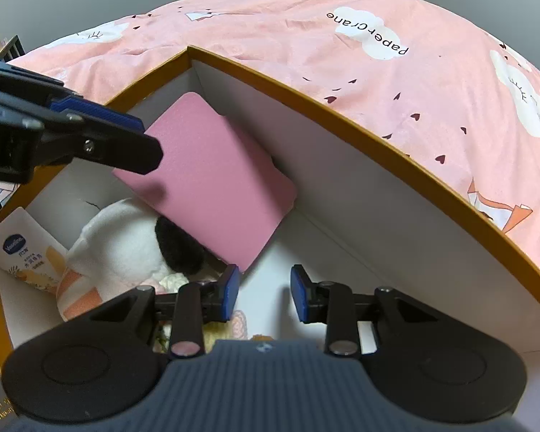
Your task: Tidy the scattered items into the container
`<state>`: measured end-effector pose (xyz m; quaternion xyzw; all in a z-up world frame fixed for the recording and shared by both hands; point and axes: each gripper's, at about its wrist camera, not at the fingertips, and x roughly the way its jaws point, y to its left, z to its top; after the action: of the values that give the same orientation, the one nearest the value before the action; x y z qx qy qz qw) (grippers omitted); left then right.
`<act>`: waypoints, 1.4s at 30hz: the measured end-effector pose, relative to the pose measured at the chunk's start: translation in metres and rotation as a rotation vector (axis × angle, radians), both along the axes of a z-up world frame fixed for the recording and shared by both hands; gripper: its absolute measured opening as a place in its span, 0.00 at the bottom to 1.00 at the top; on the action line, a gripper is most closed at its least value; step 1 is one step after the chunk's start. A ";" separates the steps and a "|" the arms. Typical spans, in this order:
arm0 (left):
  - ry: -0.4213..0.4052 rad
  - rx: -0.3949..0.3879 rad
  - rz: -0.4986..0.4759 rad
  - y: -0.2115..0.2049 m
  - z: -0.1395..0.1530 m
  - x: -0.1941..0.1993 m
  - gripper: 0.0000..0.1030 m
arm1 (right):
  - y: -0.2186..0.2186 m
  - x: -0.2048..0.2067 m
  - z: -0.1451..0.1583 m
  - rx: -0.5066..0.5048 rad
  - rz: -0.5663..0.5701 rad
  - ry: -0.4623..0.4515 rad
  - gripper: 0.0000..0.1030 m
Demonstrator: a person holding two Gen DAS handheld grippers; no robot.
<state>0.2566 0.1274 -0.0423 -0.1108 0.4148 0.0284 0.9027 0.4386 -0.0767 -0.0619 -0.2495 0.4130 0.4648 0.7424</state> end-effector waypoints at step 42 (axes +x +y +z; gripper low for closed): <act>-0.126 -0.017 0.194 -0.011 0.014 -0.081 0.27 | 0.102 -0.089 -0.033 0.102 -0.307 0.223 0.35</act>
<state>0.1754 0.1168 -0.0283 -0.1596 0.3445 0.1053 0.9191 0.3493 0.0256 -0.0947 -0.0927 0.5019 0.3911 0.7658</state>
